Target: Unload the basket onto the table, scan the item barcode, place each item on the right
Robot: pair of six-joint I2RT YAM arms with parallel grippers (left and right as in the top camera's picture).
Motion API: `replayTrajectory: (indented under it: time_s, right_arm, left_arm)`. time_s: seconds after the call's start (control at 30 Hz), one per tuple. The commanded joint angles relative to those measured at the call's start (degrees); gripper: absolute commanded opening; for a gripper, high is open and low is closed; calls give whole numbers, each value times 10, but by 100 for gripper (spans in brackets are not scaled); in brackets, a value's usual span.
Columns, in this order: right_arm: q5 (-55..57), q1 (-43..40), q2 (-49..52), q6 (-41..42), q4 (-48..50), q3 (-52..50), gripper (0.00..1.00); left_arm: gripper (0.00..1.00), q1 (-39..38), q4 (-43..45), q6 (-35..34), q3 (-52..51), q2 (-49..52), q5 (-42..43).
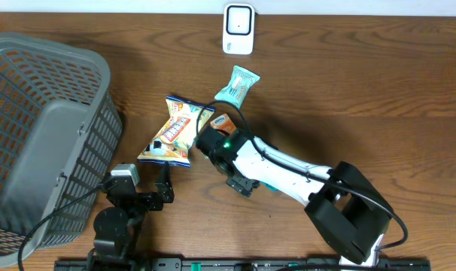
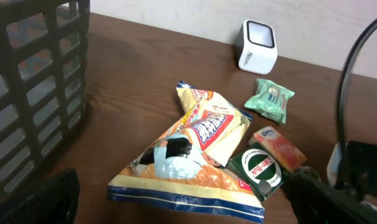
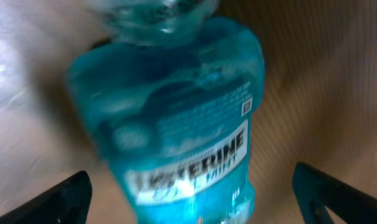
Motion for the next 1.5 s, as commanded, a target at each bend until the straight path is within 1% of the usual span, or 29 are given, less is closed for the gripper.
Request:
replayTrajectory:
  time_s: [0.0, 0.03, 0.07, 0.17, 0.2, 0.27, 0.3, 0.43, 0.47, 0.6, 0.77, 0.87, 0.9, 0.93, 1.13, 1.33, 1.43, 1.47]
  right_arm:
    - [59, -5, -3, 13, 44, -42, 80]
    - [59, -9, -1, 13, 62, -56, 71]
    - [58, -12, 0, 13, 76, -65, 67]
    - [31, -29, 2, 1, 105, -91, 63]
    - [17, -33, 2, 0, 106, -93, 59]
    - [-21, -45, 2, 0, 103, -94, 43]
    - [-43, -52, 2, 0, 102, -93, 41]
    - [-136, -76, 2, -21, 70, -59, 24]
    - [-152, -82, 2, -27, 57, -47, 22]
    - [-197, -112, 2, -64, 6, 12, 20]
    - [-220, -152, 2, -108, 7, 17, 19]
    - [-222, -175, 2, -108, 7, 16, 22]
    - [-223, -183, 2, -107, 7, 16, 25]
    - [-224, -188, 2, -107, 9, 16, 34]
    - [-234, -188, 2, -97, 12, 16, 54]
    - [-265, -188, 2, -88, 0, -1, 57]
    - [-287, -188, 2, -88, 0, -22, 55]
    - [-289, -188, 2, -86, 0, -29, 52]
  left_arm:
    - [98, 3, -12, -3, -9, -3, 5]
    - [98, 3, -12, -3, -9, -3, 5]
    - [98, 3, -12, -3, -9, -3, 5]
    - [98, 3, -12, -3, -9, -3, 5]
    - [98, 3, -12, -3, -9, -3, 5]
    - [98, 3, -12, -3, -9, -3, 5]
    - [98, 3, -12, -3, -9, -3, 5]
    - [98, 3, -12, -3, -9, -3, 5]
    - [98, 3, -12, -3, -9, -3, 5]
    - [98, 3, -12, -3, -9, -3, 5]
    - [98, 3, -12, -3, -9, -3, 5]
    - [98, 3, -12, -3, -9, -3, 5]
    - [98, 3, -12, -3, -9, -3, 5]
    - [98, 3, -12, -3, -9, -3, 5]
    - [98, 3, -12, -3, -9, -3, 5]
    - [98, 3, -12, -3, -9, -3, 5]
    - [98, 3, -12, -3, -9, -3, 5]
    - [98, 3, -12, -3, -9, -3, 5]
